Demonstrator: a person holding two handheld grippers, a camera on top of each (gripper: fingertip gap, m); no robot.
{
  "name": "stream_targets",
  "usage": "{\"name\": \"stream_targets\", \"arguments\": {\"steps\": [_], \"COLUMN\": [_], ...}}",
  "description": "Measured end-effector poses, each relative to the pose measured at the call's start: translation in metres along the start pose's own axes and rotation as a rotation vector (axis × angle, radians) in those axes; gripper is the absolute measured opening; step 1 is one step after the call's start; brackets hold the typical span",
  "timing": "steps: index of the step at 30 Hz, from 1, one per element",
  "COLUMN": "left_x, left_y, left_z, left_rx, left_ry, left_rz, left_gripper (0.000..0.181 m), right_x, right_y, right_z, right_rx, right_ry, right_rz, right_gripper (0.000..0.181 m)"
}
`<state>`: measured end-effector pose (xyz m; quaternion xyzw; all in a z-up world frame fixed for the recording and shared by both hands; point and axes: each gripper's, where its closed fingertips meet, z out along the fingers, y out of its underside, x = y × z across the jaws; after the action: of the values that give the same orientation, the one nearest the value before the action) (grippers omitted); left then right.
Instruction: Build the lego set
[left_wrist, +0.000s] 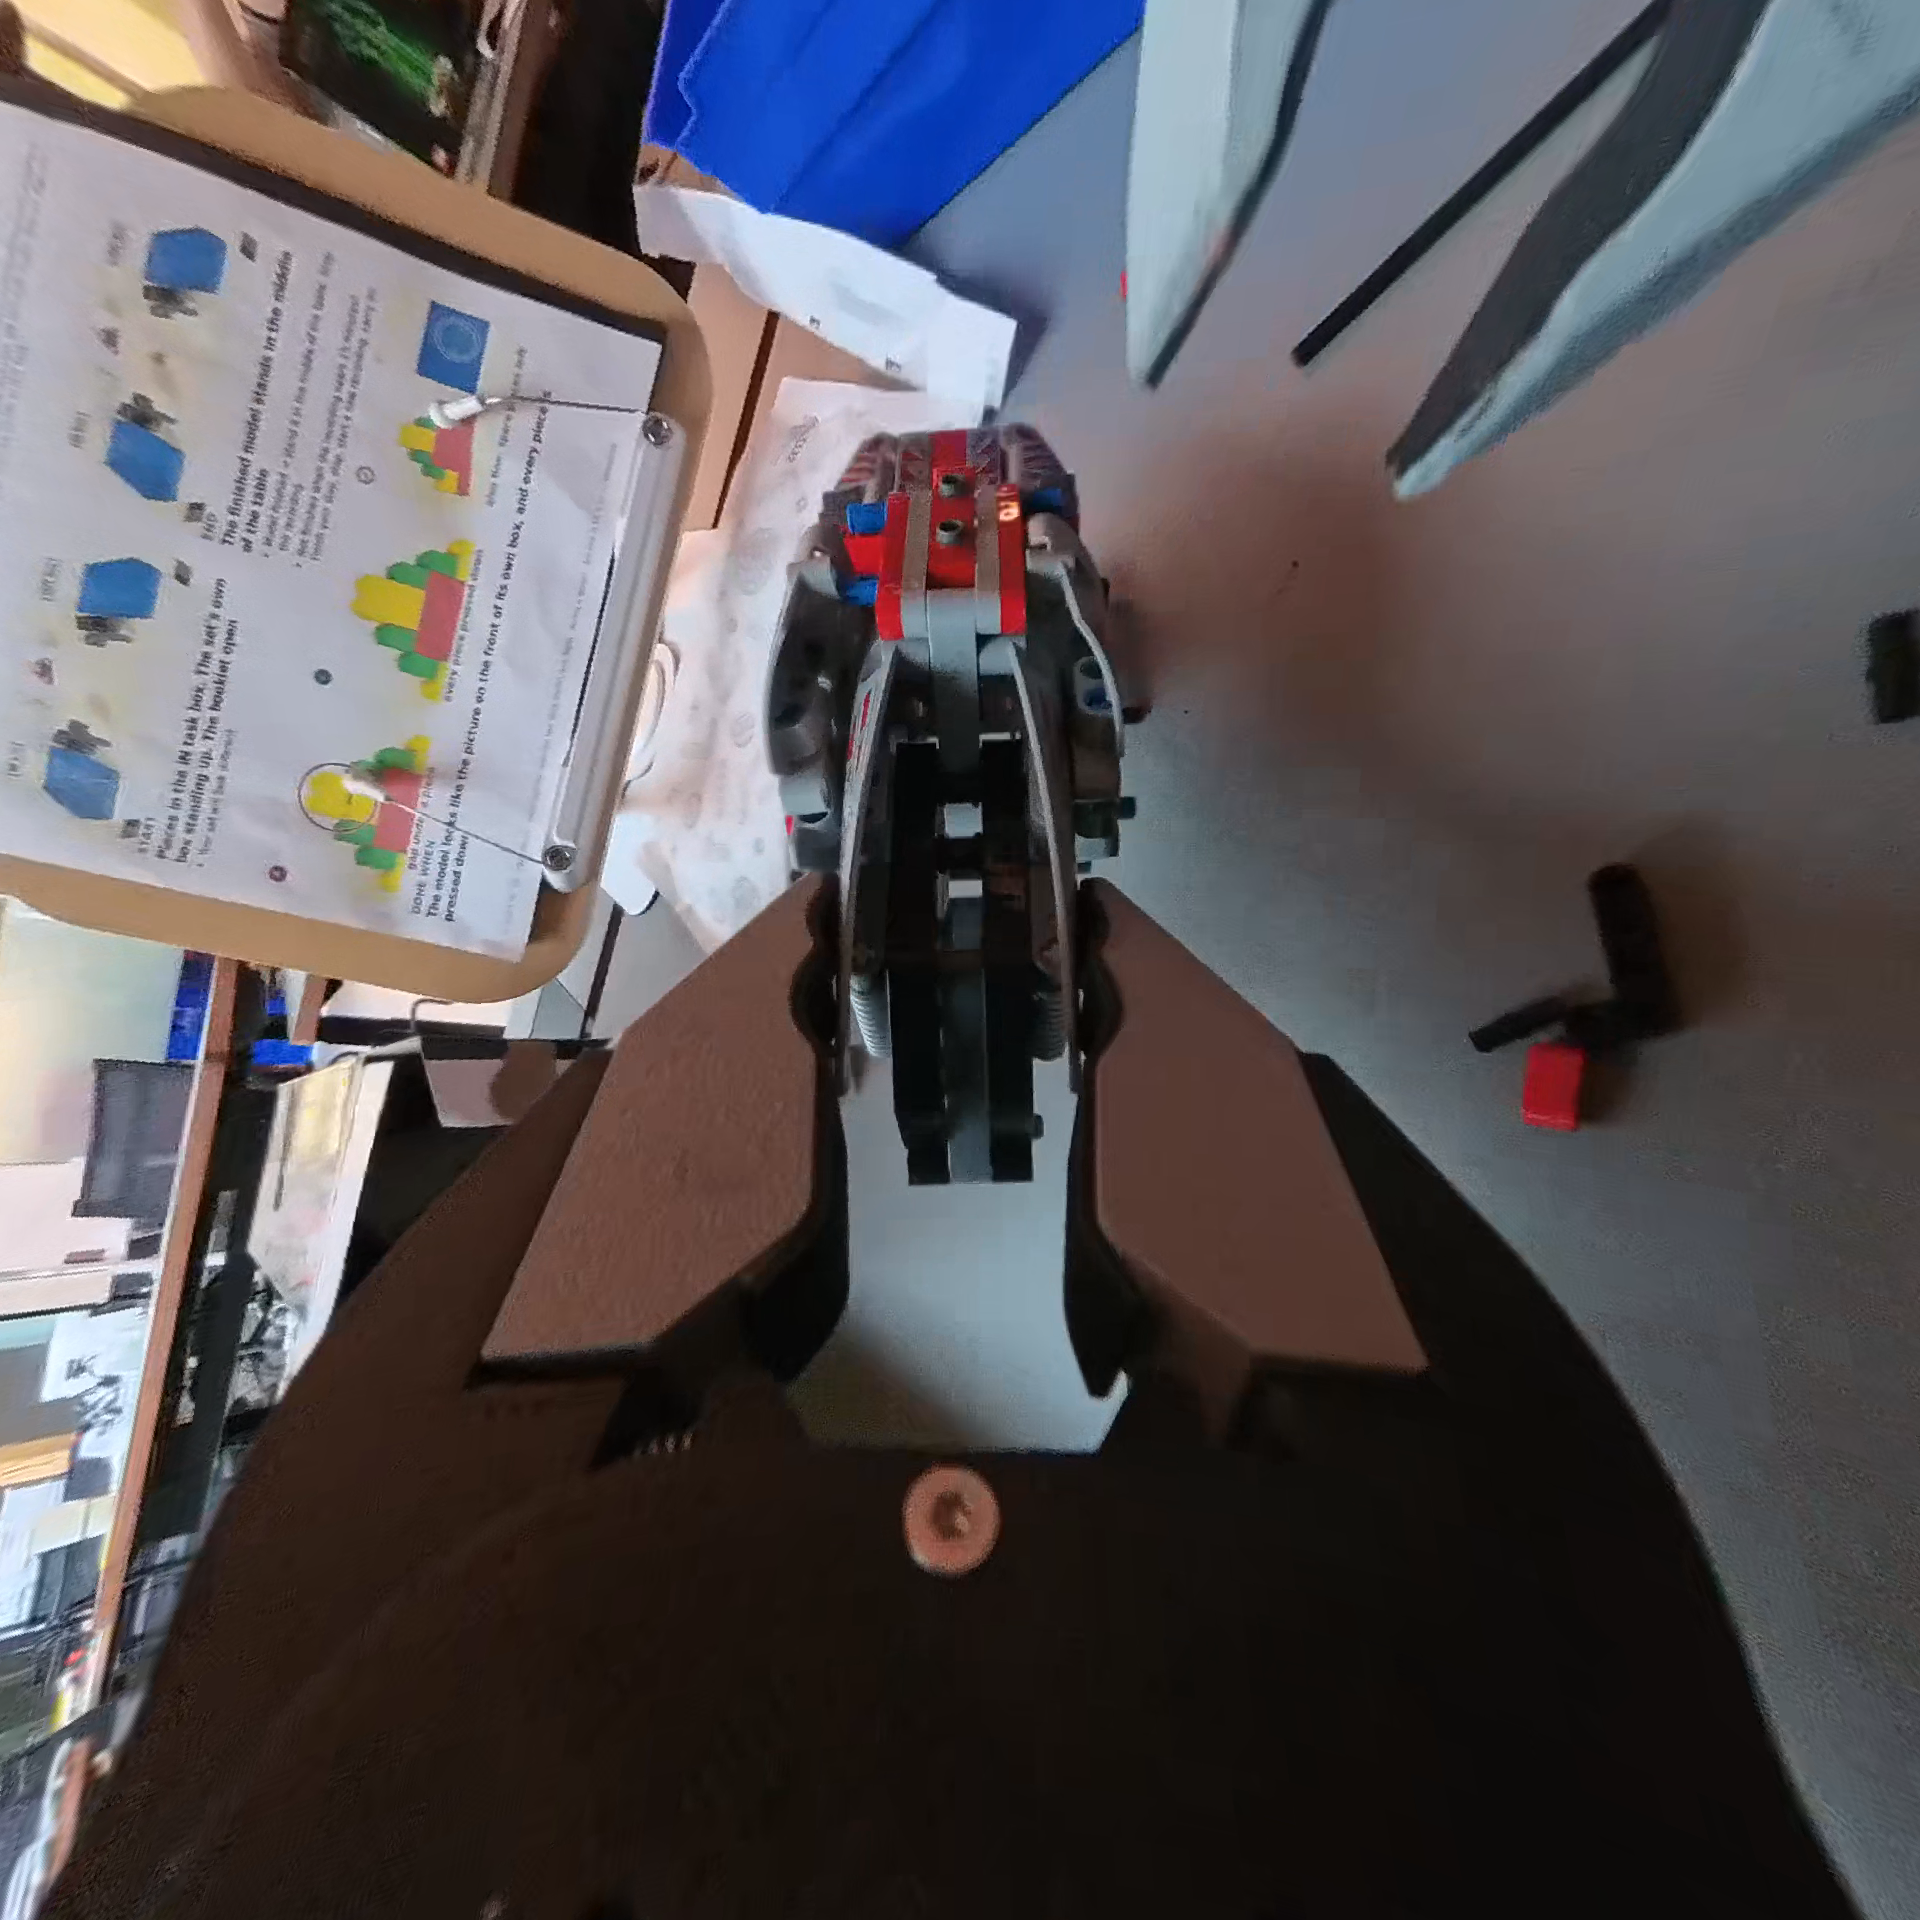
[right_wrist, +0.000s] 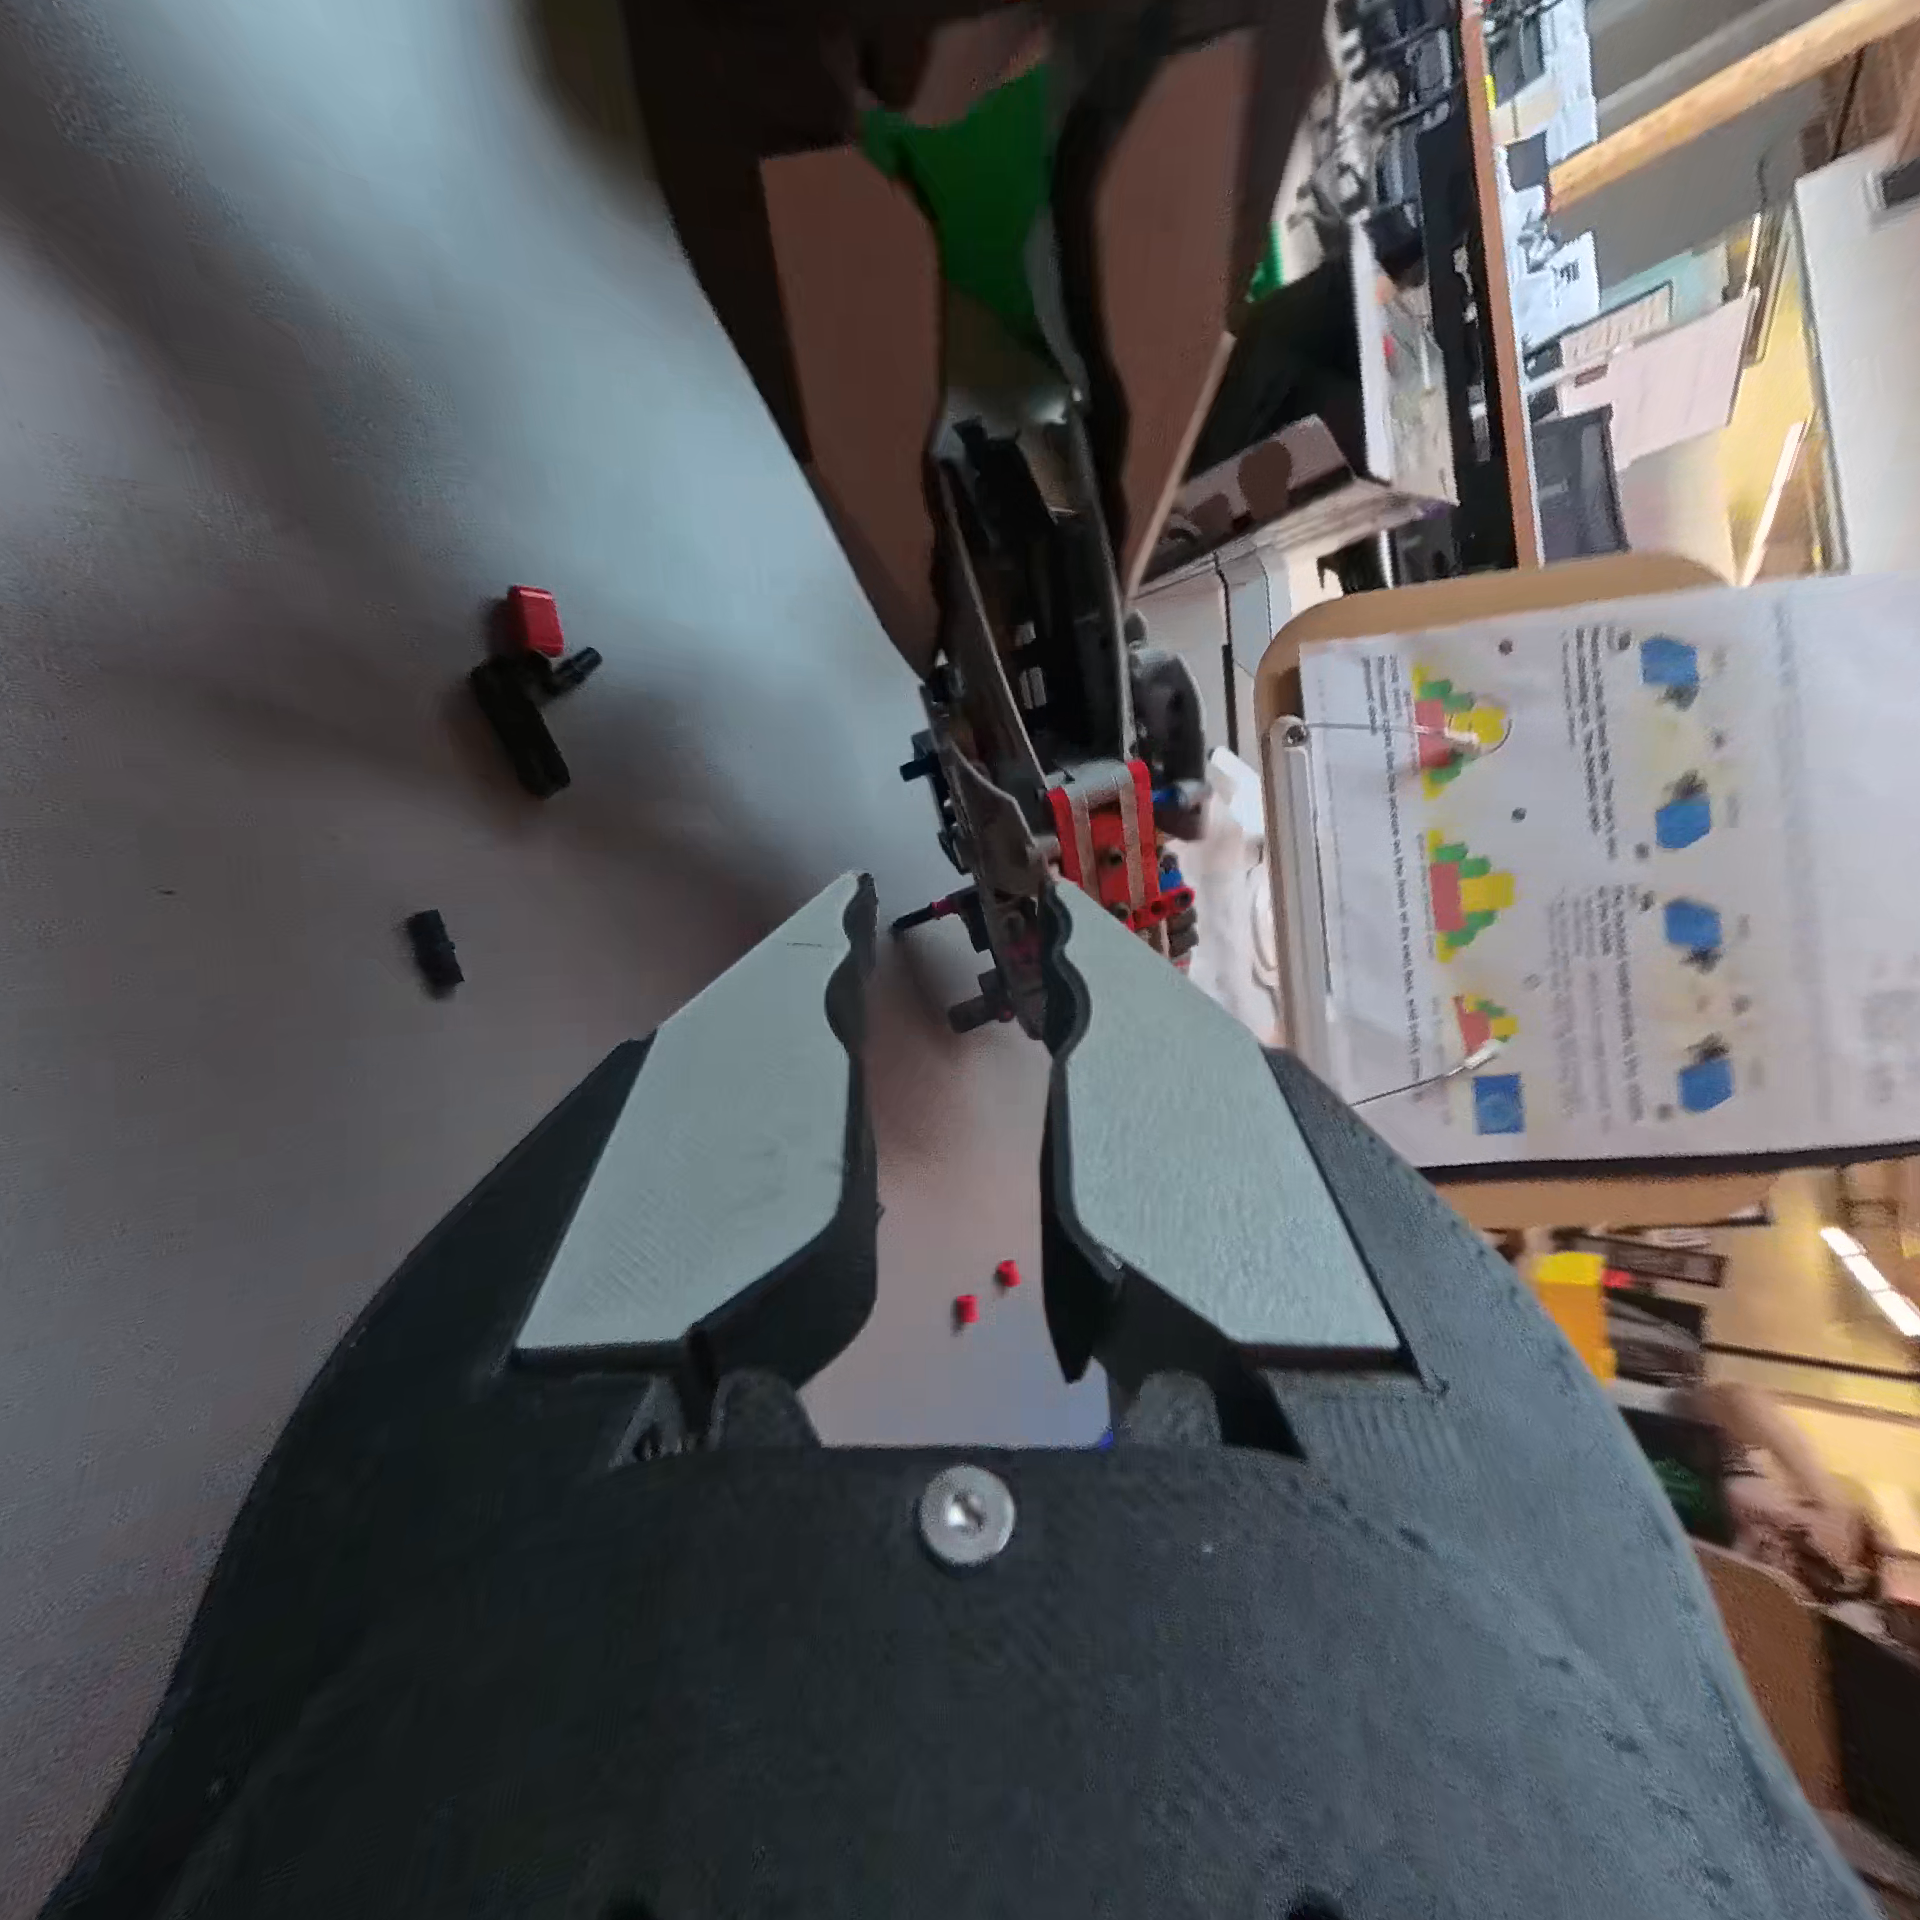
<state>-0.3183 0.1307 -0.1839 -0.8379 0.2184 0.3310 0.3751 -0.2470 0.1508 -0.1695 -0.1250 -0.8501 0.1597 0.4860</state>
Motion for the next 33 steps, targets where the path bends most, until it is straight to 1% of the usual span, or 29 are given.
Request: {"name": "stream_targets", "arguments": {"steps": [3,5,8,11,14,16,18,23,27,29,33], "left_x": [0.004,0.006,0.007,0.007,0.008,0.009,0.009,0.010,0.010,0.008,0.002], "left_y": [-0.001,-0.001,-0.001,-0.002,-0.006,-0.006,-0.007,-0.008,-0.009,-0.010,-0.011], "left_z": [-0.009,-0.017,-0.029,-0.035,-0.036,-0.036,-0.036,-0.033,-0.030,-0.029,-0.030], "left_rx": [-0.011,-0.033,-0.078,-0.111,-0.126,-0.138,-0.141,-0.153,-0.167,-0.180,-0.156], "left_ry": [0.072,0.102,0.110,0.101,0.099,0.095,0.091,0.069,0.040,0.012,-0.007], "left_rz": [-0.038,-0.031,0.001,0.040,0.046,0.050,0.056,0.095,0.136,0.153,0.127], "left_gripper": [0.044,0.044,0.044,0.044,0.043,0.043,0.043,0.043,0.043,0.043,0.046], "right_x": [0.000,0.000,-0.006,-0.006,-0.008,-0.007,-0.004,-0.009,-0.012,-0.010,-0.011], "right_y": [-0.005,-0.009,-0.019,-0.027,-0.024,-0.023,-0.023,-0.017,-0.012,-0.010,-0.012], "right_z": [0.011,0.015,0.016,0.015,0.020,0.021,0.020,0.022,0.024,0.027,0.029], "right_rx": [-0.051,-0.062,-0.048,-0.052,-0.096,-0.115,-0.138,-0.212,-0.243,-0.267,-0.215], "right_ry": [0.057,0.086,0.074,0.100,0.069,0.063,0.075,0.039,-0.018,-0.018,0.003], "right_rz": [-0.143,-0.211,-0.314,-0.425,-0.464,-0.486,-0.520,-0.616,-0.611,-0.597,-0.492], "right_gripper": [0.026,0.026,0.026,0.023,0.022,0.017,0.008,0.005,0.001,0.001,0.000]}}
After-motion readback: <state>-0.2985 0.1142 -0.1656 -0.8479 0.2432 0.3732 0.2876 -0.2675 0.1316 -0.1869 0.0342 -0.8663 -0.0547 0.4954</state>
